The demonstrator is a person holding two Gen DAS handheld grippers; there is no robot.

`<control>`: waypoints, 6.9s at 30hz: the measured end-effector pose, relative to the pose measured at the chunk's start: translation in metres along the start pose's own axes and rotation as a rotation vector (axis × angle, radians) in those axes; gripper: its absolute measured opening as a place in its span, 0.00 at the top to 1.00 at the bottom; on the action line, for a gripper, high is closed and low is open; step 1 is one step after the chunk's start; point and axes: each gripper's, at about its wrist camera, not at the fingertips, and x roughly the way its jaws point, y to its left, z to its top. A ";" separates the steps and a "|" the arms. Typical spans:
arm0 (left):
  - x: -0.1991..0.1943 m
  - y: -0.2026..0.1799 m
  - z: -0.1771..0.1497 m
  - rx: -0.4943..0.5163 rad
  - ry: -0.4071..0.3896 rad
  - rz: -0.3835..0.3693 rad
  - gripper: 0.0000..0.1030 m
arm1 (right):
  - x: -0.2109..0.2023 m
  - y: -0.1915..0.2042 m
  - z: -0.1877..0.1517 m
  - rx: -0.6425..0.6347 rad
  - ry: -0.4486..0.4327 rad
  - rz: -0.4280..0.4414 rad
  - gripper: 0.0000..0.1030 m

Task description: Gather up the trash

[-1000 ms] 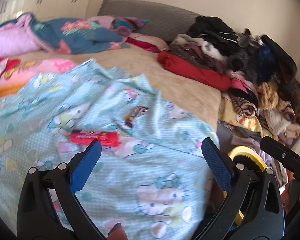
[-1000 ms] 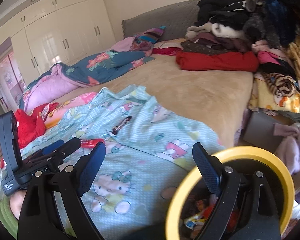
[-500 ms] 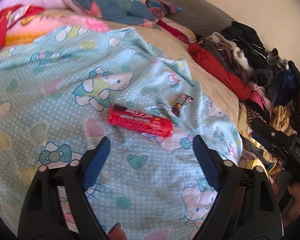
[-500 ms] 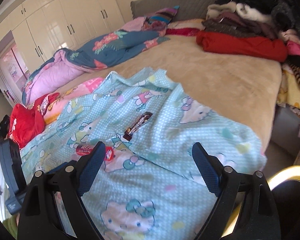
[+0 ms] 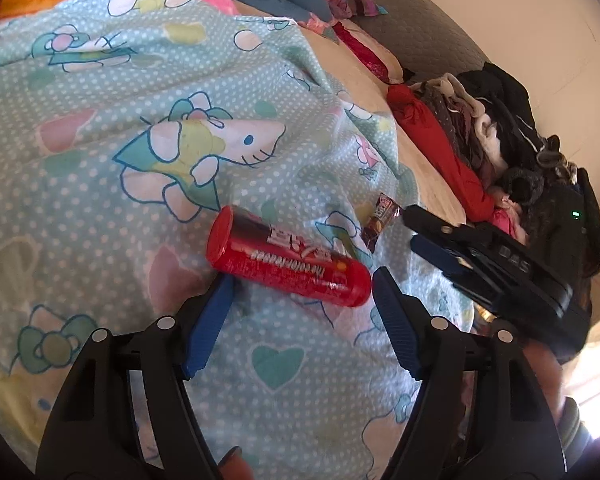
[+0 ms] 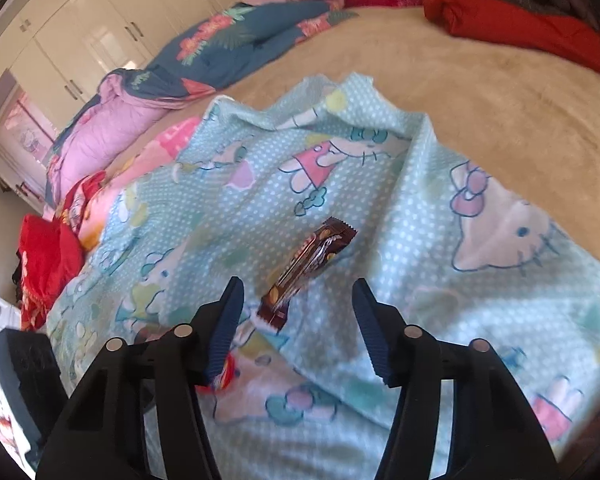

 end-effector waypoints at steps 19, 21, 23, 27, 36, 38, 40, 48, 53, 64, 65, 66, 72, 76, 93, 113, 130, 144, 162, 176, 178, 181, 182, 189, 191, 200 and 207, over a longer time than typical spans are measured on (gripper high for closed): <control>0.024 0.003 0.024 -0.094 -0.007 0.040 0.62 | -0.024 -0.023 -0.002 0.047 -0.082 0.045 0.86; 0.021 -0.002 0.023 -0.085 -0.015 0.040 0.66 | -0.037 -0.024 -0.007 0.035 -0.101 0.039 0.86; 0.016 -0.012 0.022 -0.062 -0.024 0.027 0.72 | -0.053 -0.026 -0.016 0.026 -0.121 0.039 0.86; 0.007 -0.034 0.017 -0.001 -0.042 0.010 0.75 | -0.078 -0.028 -0.029 0.013 -0.148 0.028 0.86; -0.014 -0.088 -0.002 0.141 -0.076 -0.027 0.76 | -0.141 -0.033 -0.059 -0.014 -0.216 0.007 0.86; -0.018 -0.101 -0.008 0.176 -0.083 -0.033 0.77 | -0.152 -0.037 -0.066 -0.008 -0.226 0.000 0.86; -0.020 -0.114 -0.013 0.206 -0.086 -0.043 0.77 | -0.164 -0.041 -0.072 -0.002 -0.236 -0.005 0.86; -0.027 -0.161 -0.038 0.306 -0.078 -0.087 0.77 | -0.206 -0.065 -0.101 0.030 -0.274 -0.035 0.86; -0.027 -0.184 -0.056 0.349 -0.062 -0.111 0.78 | -0.230 -0.081 -0.119 0.059 -0.290 -0.057 0.86; -0.023 -0.231 -0.099 0.478 -0.012 -0.164 0.78 | -0.273 -0.114 -0.151 0.094 -0.324 -0.114 0.86; -0.023 -0.234 -0.102 0.486 -0.009 -0.166 0.78 | -0.275 -0.116 -0.154 0.098 -0.326 -0.117 0.86; -0.022 -0.237 -0.106 0.496 -0.004 -0.167 0.78 | -0.277 -0.119 -0.156 0.103 -0.328 -0.122 0.86; -0.018 -0.254 -0.127 0.554 0.025 -0.181 0.78 | -0.292 -0.143 -0.174 0.144 -0.334 -0.148 0.86; -0.015 -0.263 -0.141 0.586 0.045 -0.188 0.78 | -0.297 -0.159 -0.185 0.182 -0.330 -0.164 0.86; 0.007 -0.291 -0.204 0.731 0.183 -0.205 0.78 | -0.309 -0.193 -0.207 0.283 -0.301 -0.162 0.80; 0.009 -0.282 -0.215 0.744 0.220 -0.140 0.36 | -0.344 -0.179 -0.228 0.256 -0.358 -0.225 0.31; -0.076 -0.218 -0.174 0.707 -0.011 -0.014 0.10 | -0.359 -0.107 -0.245 0.093 -0.559 -0.317 0.06; -0.130 -0.180 -0.167 0.655 -0.229 0.056 0.10 | -0.344 -0.026 -0.283 -0.108 -0.789 -0.404 0.06; -0.136 -0.188 -0.184 0.716 -0.284 0.029 0.10 | -0.337 -0.033 -0.289 -0.080 -0.814 -0.466 0.06; -0.136 -0.187 -0.183 0.712 -0.287 0.031 0.10 | -0.338 -0.034 -0.290 -0.068 -0.814 -0.468 0.06; -0.136 -0.187 -0.183 0.712 -0.288 0.032 0.10 | -0.337 -0.034 -0.289 -0.067 -0.813 -0.468 0.06; -0.136 -0.187 -0.183 0.712 -0.287 0.031 0.10 | -0.337 -0.035 -0.290 -0.063 -0.815 -0.468 0.06; -0.136 -0.187 -0.183 0.713 -0.286 0.030 0.10 | -0.337 -0.035 -0.291 -0.063 -0.815 -0.468 0.06; -0.136 -0.187 -0.182 0.714 -0.286 0.030 0.10 | -0.337 -0.035 -0.290 -0.064 -0.814 -0.468 0.06; -0.136 -0.187 -0.183 0.713 -0.287 0.031 0.10 | -0.337 -0.035 -0.290 -0.063 -0.814 -0.467 0.06; -0.136 -0.186 -0.182 0.714 -0.288 0.030 0.10 | -0.337 -0.037 -0.290 -0.064 -0.815 -0.466 0.06; -0.137 -0.186 -0.183 0.714 -0.287 0.032 0.10 | -0.338 -0.038 -0.290 -0.063 -0.816 -0.467 0.06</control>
